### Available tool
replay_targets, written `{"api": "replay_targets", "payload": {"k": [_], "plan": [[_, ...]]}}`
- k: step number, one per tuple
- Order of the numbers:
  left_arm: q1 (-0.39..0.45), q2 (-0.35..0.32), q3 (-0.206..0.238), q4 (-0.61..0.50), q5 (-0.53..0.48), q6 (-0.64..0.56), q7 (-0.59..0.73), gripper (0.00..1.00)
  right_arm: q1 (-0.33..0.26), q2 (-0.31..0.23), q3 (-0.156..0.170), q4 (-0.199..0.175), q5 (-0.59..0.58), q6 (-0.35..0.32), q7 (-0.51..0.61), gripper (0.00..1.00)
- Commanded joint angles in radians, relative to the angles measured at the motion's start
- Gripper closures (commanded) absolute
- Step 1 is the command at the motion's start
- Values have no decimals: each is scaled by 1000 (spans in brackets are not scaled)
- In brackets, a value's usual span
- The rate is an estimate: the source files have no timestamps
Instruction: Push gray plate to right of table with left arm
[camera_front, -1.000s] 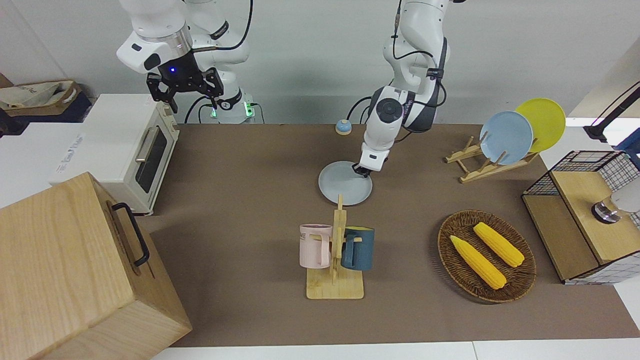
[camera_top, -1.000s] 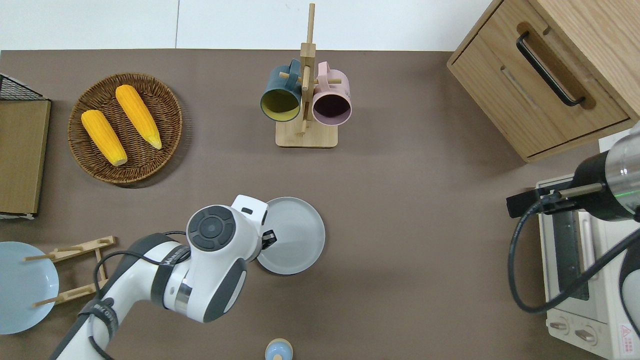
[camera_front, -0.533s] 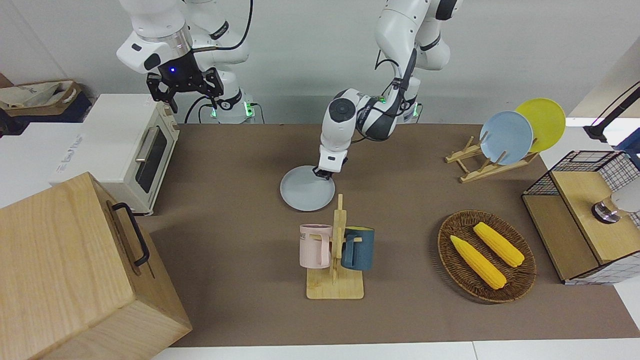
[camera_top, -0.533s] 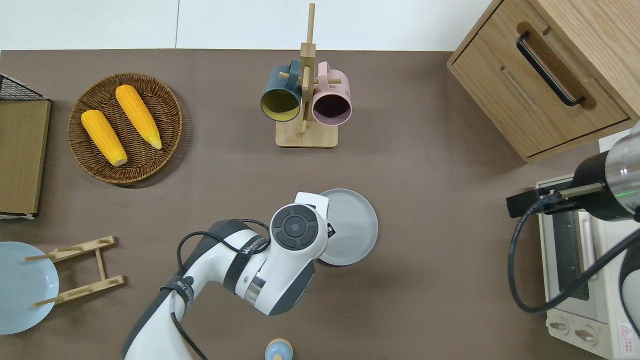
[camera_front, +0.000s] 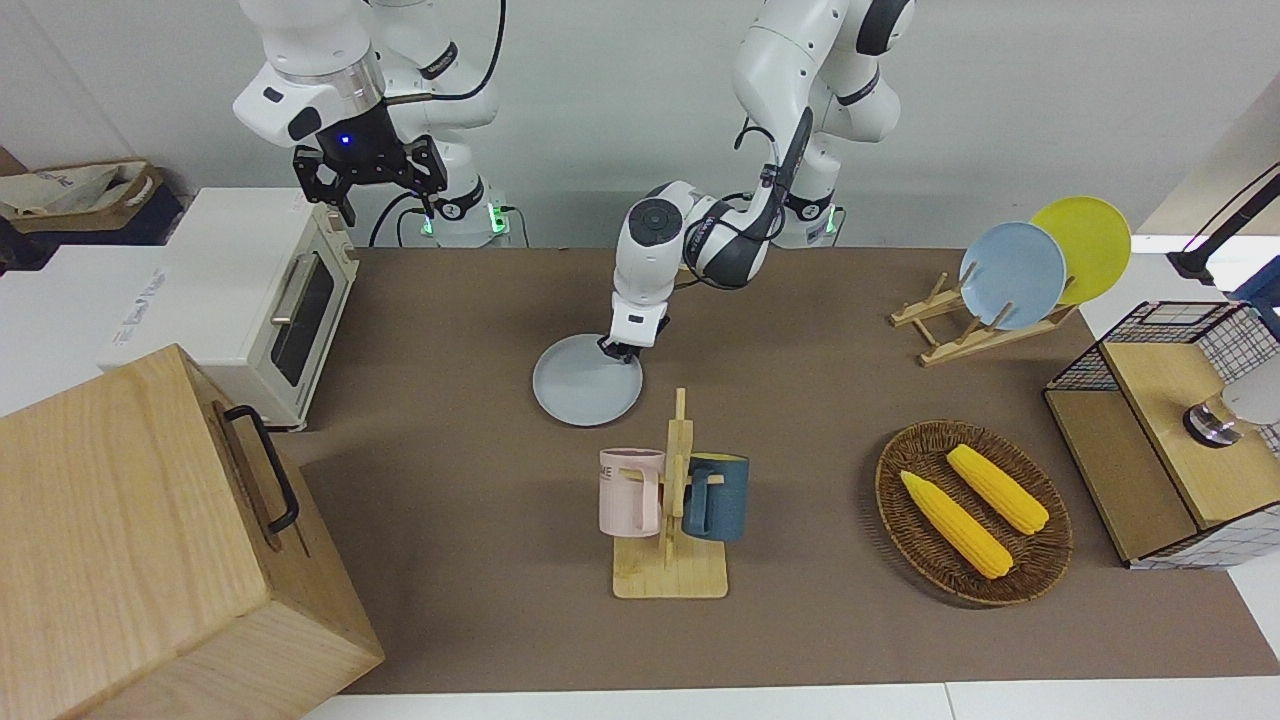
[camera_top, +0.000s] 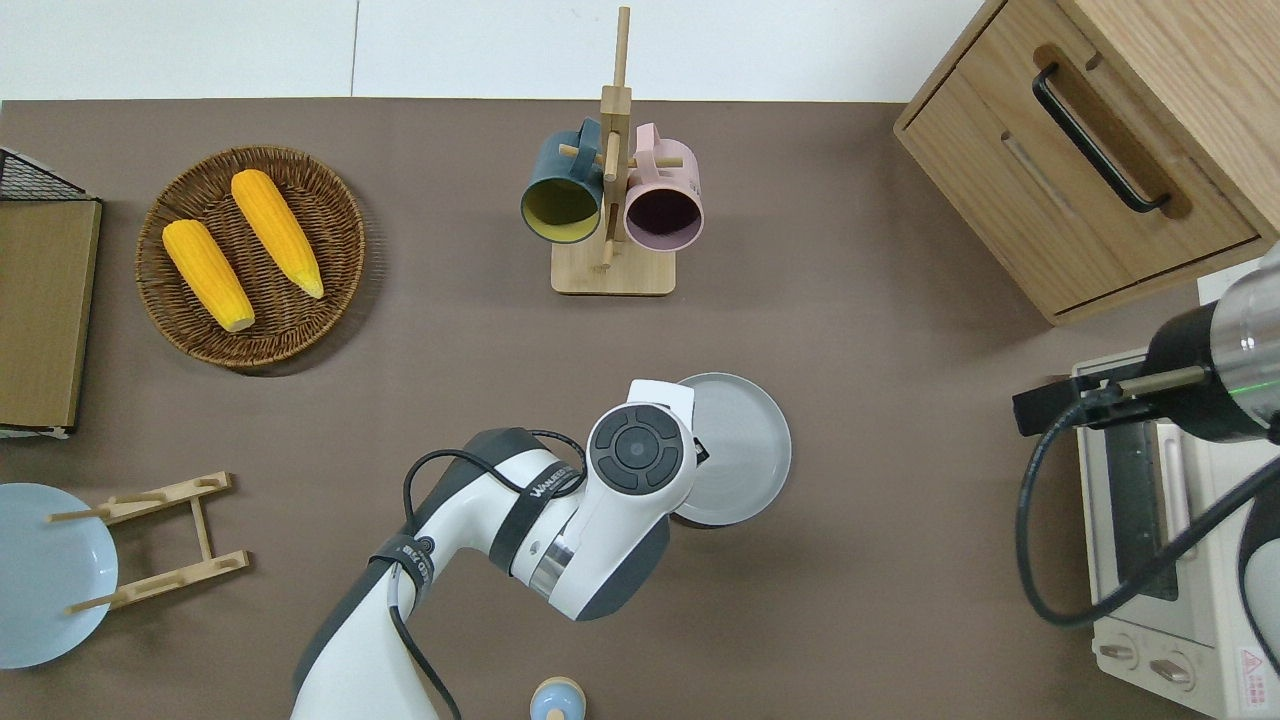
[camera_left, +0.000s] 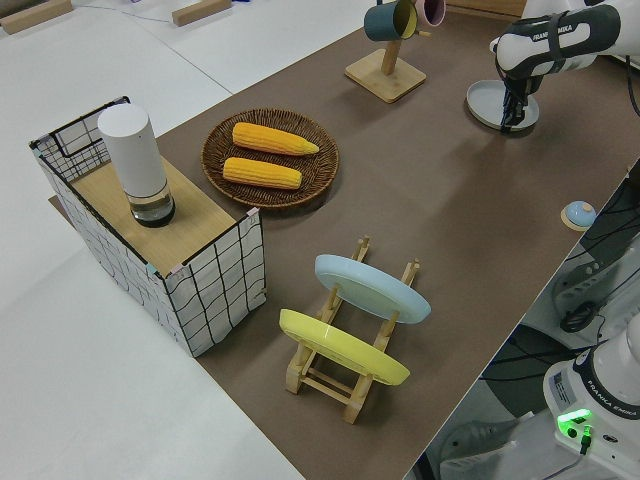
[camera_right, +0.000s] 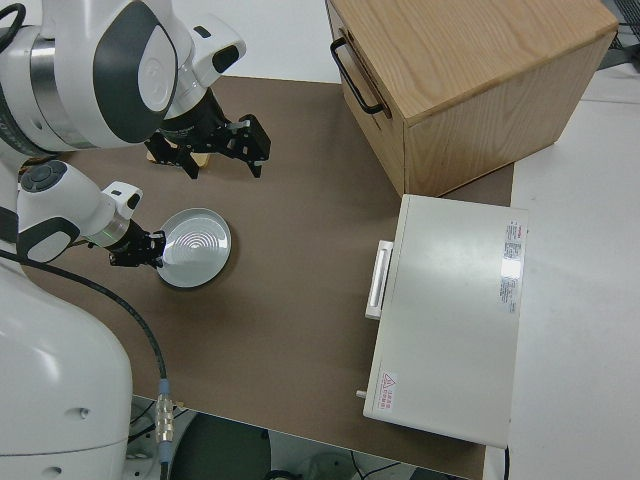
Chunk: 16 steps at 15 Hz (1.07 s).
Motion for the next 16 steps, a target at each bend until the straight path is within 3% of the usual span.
{"api": "replay_targets", "payload": {"k": [1, 9, 14, 16], "plan": [[9, 26, 5, 46, -19, -11, -8, 0, -20, -3, 17, 9, 6, -16, 13, 17], [17, -36, 21, 75, -2, -107, 64, 0, -20, -3, 16, 9, 6, -16, 13, 17], [156, -141, 30, 182, -8, -387, 333, 0, -20, -3, 16, 9, 6, -16, 13, 17], [213, -150, 28, 256, -2, -489, 400, 0, -20, -3, 17, 9, 4, -16, 13, 17]]}}
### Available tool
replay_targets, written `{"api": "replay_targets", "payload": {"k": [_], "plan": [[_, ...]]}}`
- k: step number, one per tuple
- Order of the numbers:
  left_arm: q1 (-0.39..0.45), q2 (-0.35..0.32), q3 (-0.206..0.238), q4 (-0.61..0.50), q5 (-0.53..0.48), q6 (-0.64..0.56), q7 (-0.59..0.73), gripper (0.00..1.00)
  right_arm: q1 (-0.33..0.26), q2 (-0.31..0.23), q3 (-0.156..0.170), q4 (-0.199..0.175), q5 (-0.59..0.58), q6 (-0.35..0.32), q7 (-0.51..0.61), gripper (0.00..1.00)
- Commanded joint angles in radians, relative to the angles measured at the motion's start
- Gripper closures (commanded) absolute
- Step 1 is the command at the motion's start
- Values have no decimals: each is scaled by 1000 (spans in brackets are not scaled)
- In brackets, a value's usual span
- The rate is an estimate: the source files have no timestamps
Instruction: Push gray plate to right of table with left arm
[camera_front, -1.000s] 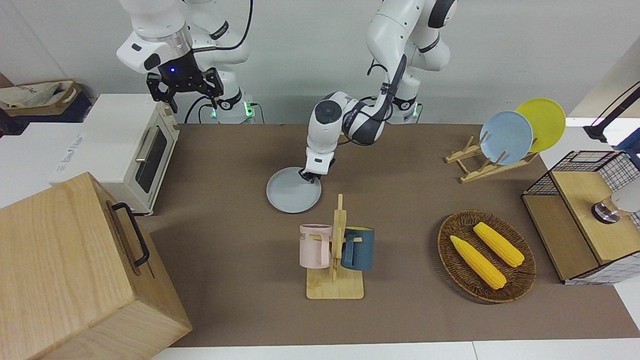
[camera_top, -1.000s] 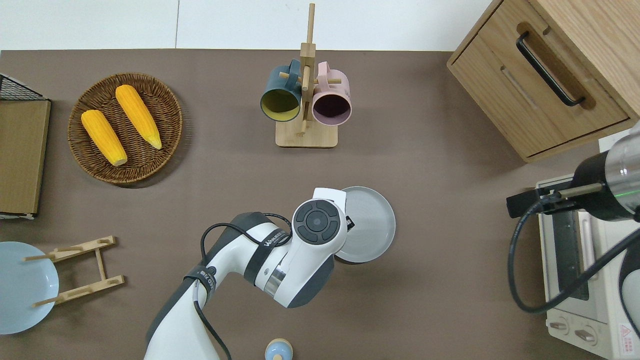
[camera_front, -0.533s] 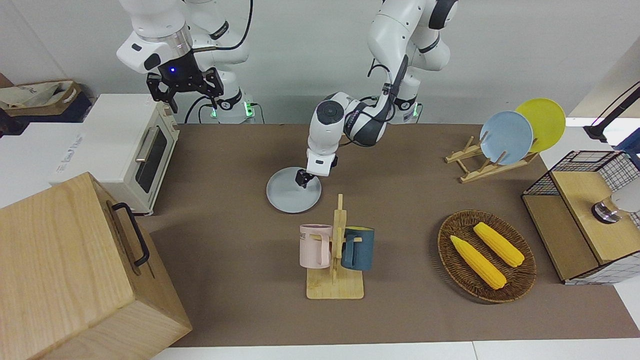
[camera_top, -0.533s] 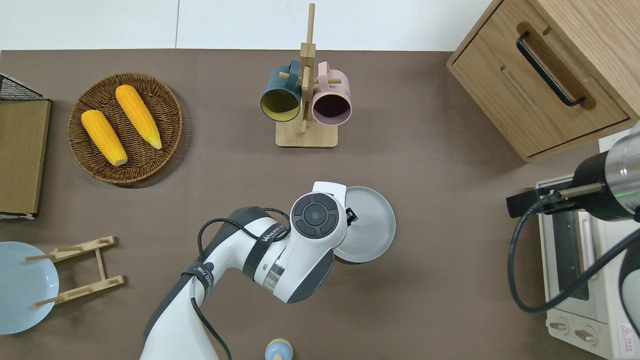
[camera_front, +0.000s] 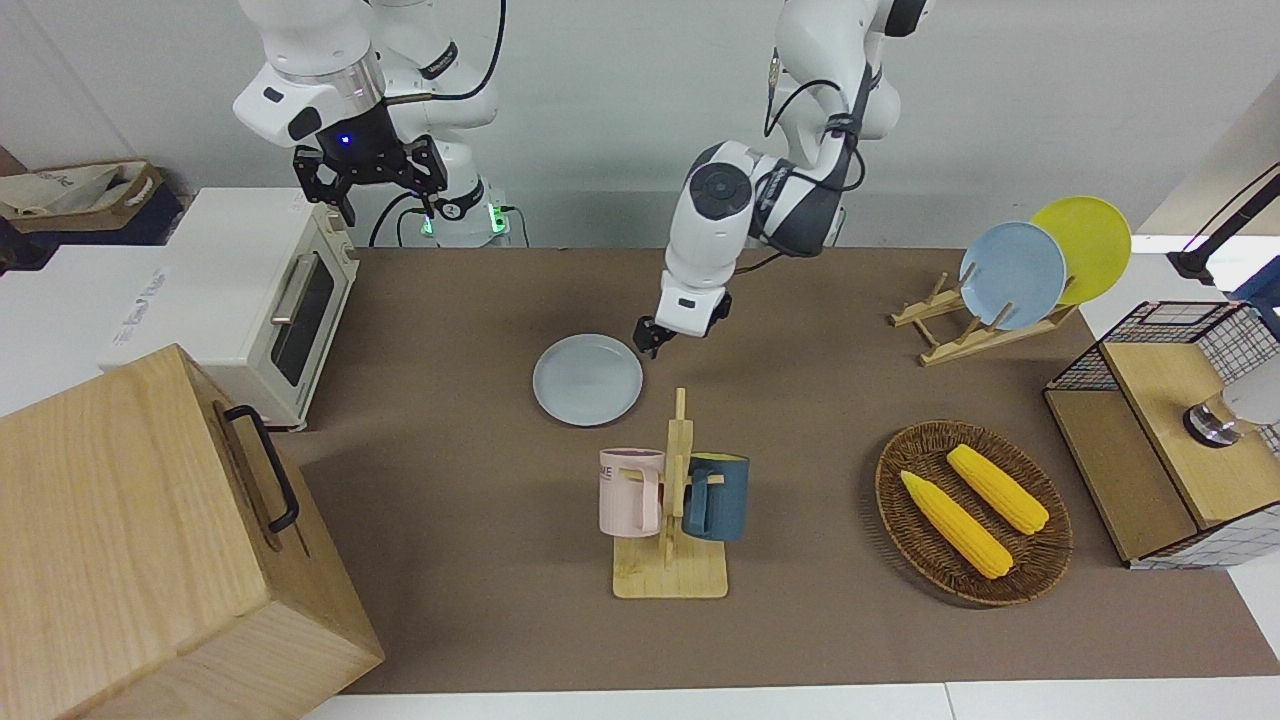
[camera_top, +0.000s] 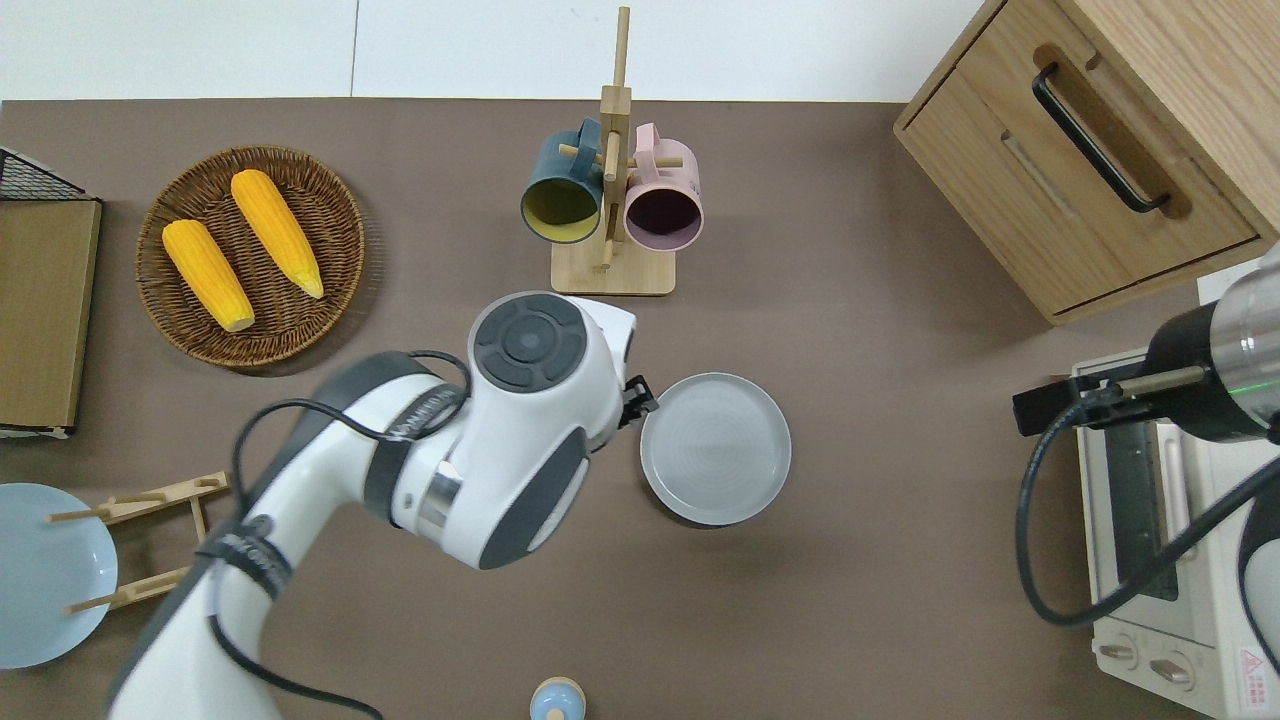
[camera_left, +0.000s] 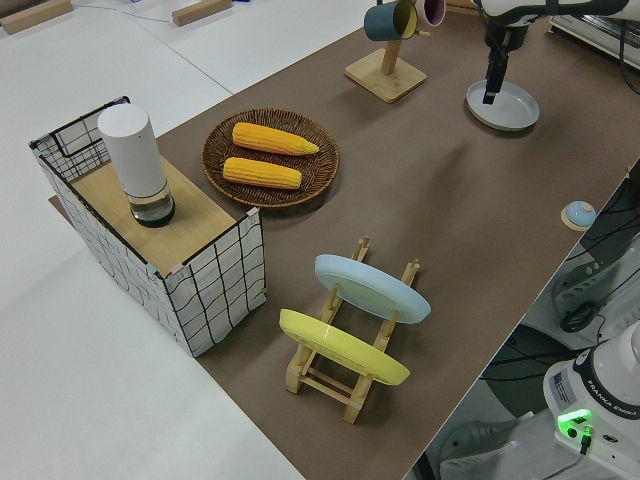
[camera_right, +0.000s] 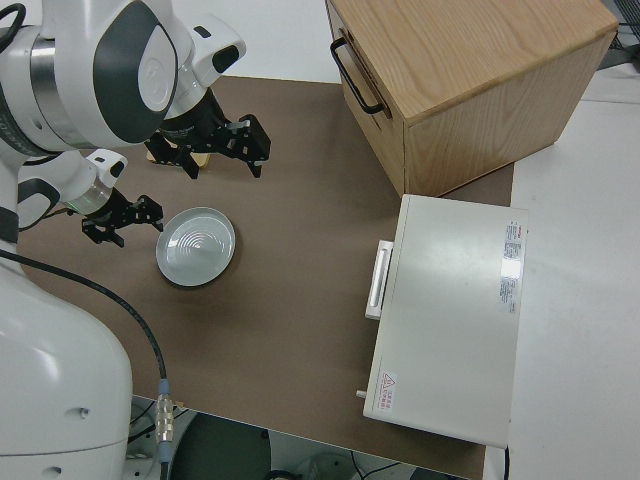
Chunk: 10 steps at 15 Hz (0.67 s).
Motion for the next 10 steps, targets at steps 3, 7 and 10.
{"api": "replay_targets", "payload": {"k": [3, 7, 10], "plan": [[152, -36, 0, 177, 1, -250, 264, 0, -20, -3, 17, 9, 4, -16, 13, 17], [238, -73, 1, 234, 5, -365, 368, 0, -20, -3, 17, 9, 6, -16, 13, 17], [307, -125, 0, 237, 23, -383, 457, 0, -20, -3, 17, 9, 4, -16, 13, 17]]}}
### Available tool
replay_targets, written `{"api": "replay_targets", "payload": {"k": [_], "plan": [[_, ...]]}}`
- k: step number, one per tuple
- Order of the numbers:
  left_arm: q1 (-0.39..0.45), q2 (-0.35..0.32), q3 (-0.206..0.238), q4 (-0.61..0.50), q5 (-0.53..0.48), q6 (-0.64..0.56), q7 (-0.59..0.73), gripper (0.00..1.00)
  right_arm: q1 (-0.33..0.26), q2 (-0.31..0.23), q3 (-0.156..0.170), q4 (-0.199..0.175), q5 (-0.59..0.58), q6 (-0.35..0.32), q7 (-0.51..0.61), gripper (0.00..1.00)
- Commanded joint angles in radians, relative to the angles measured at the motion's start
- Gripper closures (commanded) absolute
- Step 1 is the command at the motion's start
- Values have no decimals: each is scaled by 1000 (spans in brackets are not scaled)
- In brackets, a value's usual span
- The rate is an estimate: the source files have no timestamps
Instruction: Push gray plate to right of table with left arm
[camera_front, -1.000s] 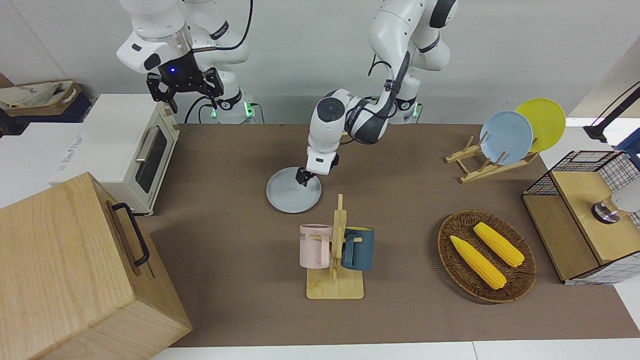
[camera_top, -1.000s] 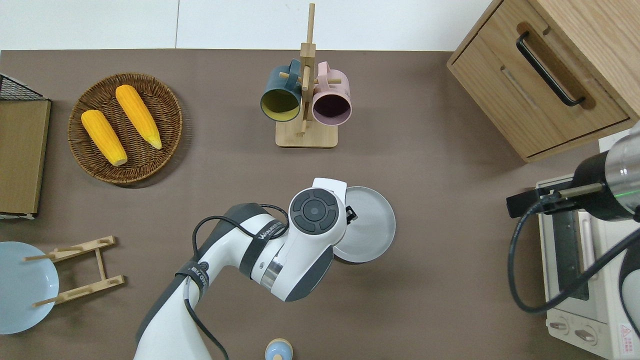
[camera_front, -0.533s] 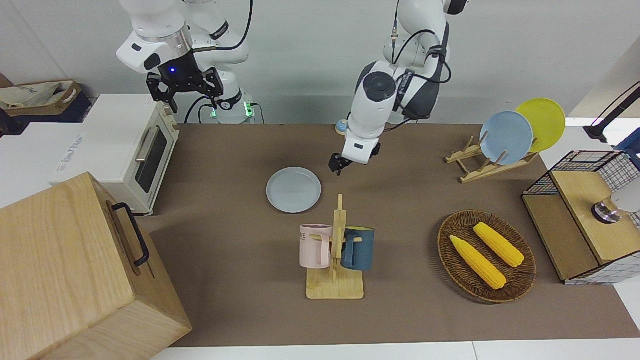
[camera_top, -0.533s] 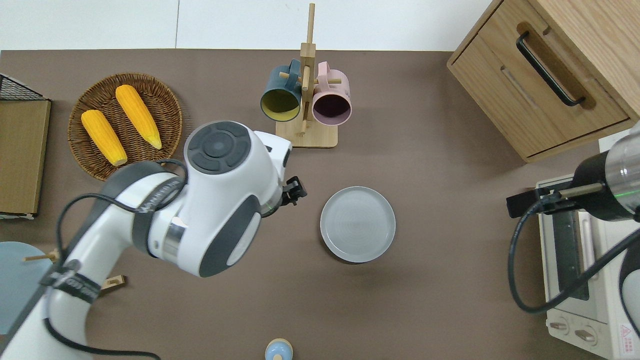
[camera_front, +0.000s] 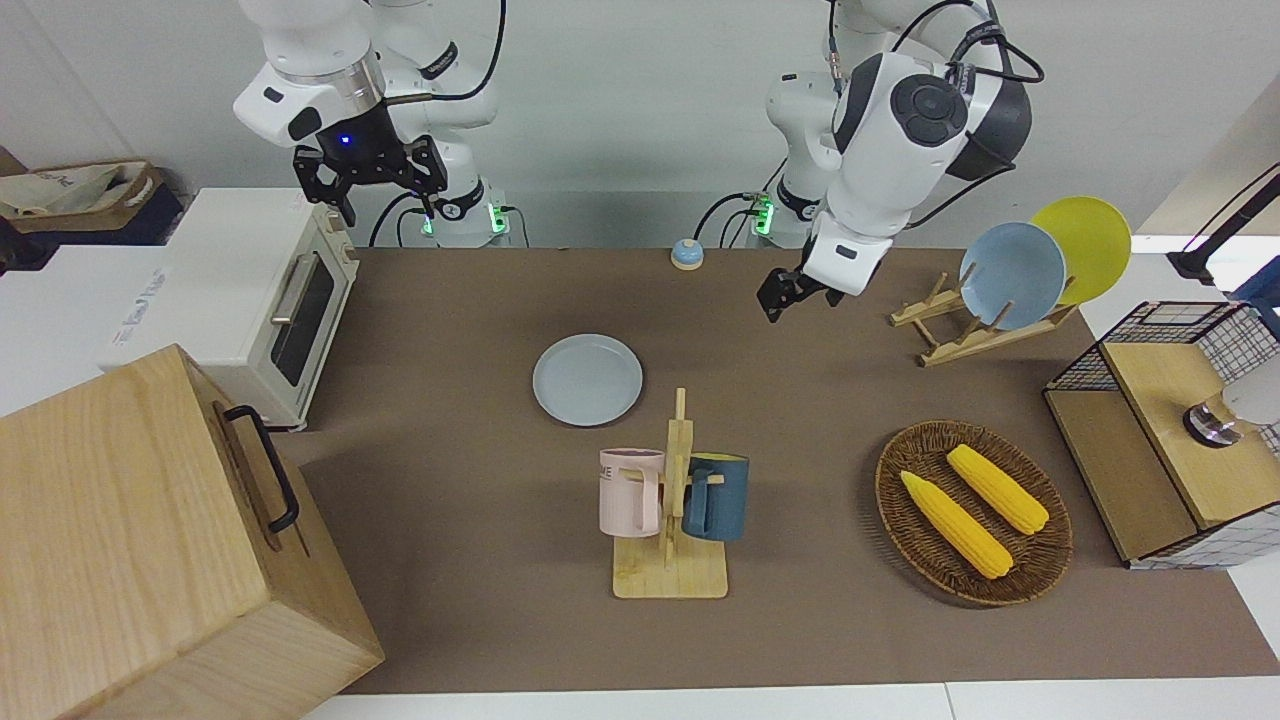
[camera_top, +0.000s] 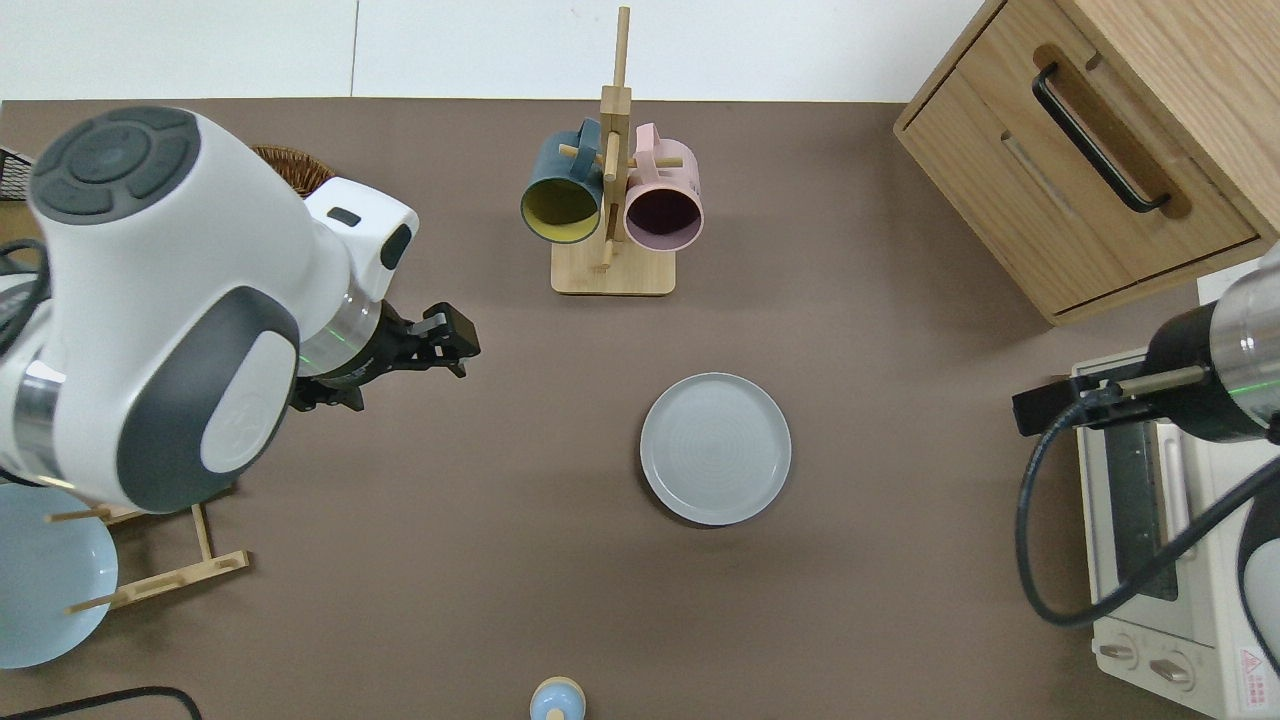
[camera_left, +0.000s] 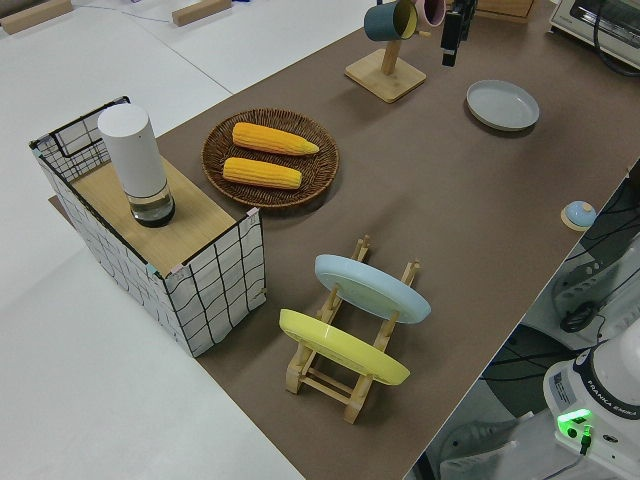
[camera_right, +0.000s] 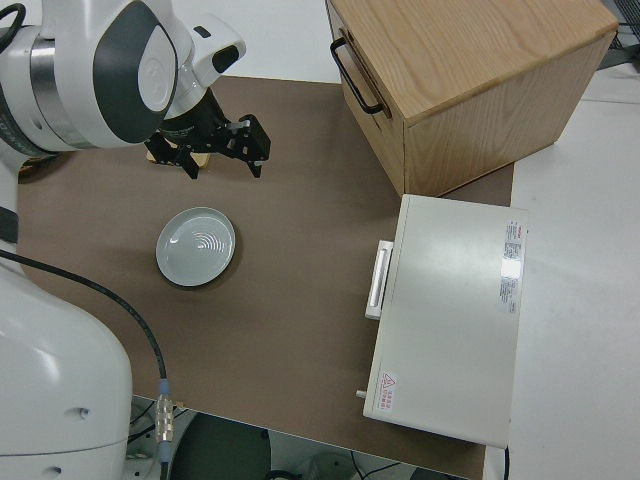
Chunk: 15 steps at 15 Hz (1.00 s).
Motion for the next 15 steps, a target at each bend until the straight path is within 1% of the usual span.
{"api": "replay_targets", "payload": {"k": [1, 3, 6, 8, 10, 12, 15], "plan": [[73, -59, -9, 7, 23, -38, 106, 0, -20, -3, 17, 9, 6, -16, 13, 17], [104, -71, -7, 15, 29, -46, 166, 0, -20, -3, 16, 9, 6, -16, 13, 17], [146, -77, -6, 64, 58, -81, 293, 0, -20, -3, 17, 9, 6, -16, 13, 17], [187, -77, 0, 92, 55, -96, 315, 0, -20, -3, 17, 9, 4, -16, 13, 17], [209, -79, 0, 92, 54, -98, 324, 0, -20, -3, 16, 9, 6, -16, 13, 17], [218, -80, 0, 92, 52, -98, 376, 0, -20, -3, 17, 9, 6, -16, 13, 17], [218, -91, 17, 92, 51, -98, 398, 0, -20, -3, 17, 9, 6, -16, 13, 17]]}}
